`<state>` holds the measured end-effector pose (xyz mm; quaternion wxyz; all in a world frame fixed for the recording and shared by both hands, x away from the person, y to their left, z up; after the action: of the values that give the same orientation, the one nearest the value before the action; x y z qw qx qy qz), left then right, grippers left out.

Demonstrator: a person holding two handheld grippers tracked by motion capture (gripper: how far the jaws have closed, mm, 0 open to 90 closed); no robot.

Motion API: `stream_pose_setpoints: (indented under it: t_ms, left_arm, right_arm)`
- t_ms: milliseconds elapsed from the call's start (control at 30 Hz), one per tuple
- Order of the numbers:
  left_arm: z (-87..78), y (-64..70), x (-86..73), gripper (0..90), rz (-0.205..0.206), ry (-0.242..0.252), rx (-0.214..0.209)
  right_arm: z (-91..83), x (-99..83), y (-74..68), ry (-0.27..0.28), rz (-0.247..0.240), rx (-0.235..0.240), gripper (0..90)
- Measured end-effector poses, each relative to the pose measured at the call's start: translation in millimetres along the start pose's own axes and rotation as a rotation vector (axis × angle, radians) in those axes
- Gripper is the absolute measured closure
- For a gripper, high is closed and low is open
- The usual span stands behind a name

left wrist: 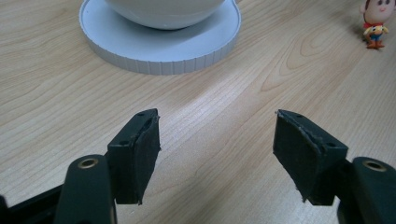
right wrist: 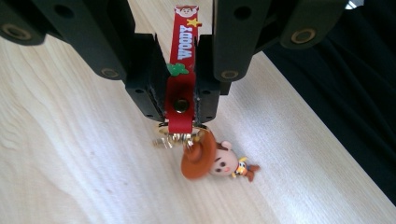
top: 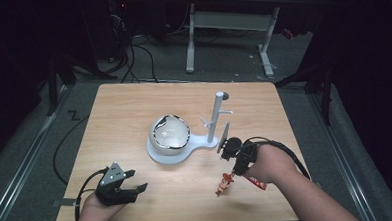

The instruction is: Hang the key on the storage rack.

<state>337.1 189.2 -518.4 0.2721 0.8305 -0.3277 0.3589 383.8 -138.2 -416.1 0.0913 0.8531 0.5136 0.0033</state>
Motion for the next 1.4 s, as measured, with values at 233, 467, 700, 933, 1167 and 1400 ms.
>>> stream_pose_setpoints:
  t_ms: [233, 467, 700, 933, 1167, 1400]
  left_arm:
    - [0.3, 0.0, -0.3, 32.1, 0.000, -0.002, 0.000]
    - [0.5, 0.0, -0.3, 32.1, 0.000, -0.002, 0.000]
    - [1.0, 0.0, -0.6, 32.1, 0.002, -0.005, -0.001]
    - [0.8, 0.0, -0.3, 32.1, 0.002, -0.004, -0.004]
    - [0.0, -0.1, 0.5, 32.1, 0.001, 0.000, 0.000]
    - [-0.1, 0.2, 0.4, 32.1, 0.002, 0.001, -0.001]
  right_arm:
    - [-21.2, -8.9, 16.9, 0.023, 0.050, -0.017, 74.6]
    - [-39.2, -18.8, 37.8, 0.047, 0.113, -0.050, 74.6]
    - [-55.1, -24.9, 58.2, 0.074, 0.168, -0.080, 74.6]
    - [-67.6, -23.0, 75.6, 0.092, 0.228, -0.087, 74.6]
    - [-75.5, -17.5, 84.4, 0.117, 0.254, -0.093, 74.6]
    - [-82.9, -11.6, 92.5, 0.131, 0.273, -0.107, 74.6]
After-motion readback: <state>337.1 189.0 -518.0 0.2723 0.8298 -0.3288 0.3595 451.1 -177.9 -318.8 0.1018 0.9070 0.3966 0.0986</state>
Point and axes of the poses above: each handheld gripper's, and its own axes: z roughly forward along the jaws, x roughly out of its top, y roughly to its right, the point moved 7 cm from there along z, roughly forward along the jaws, and after that the axes turned 7 degrees about -x, right-handed, at the moved point
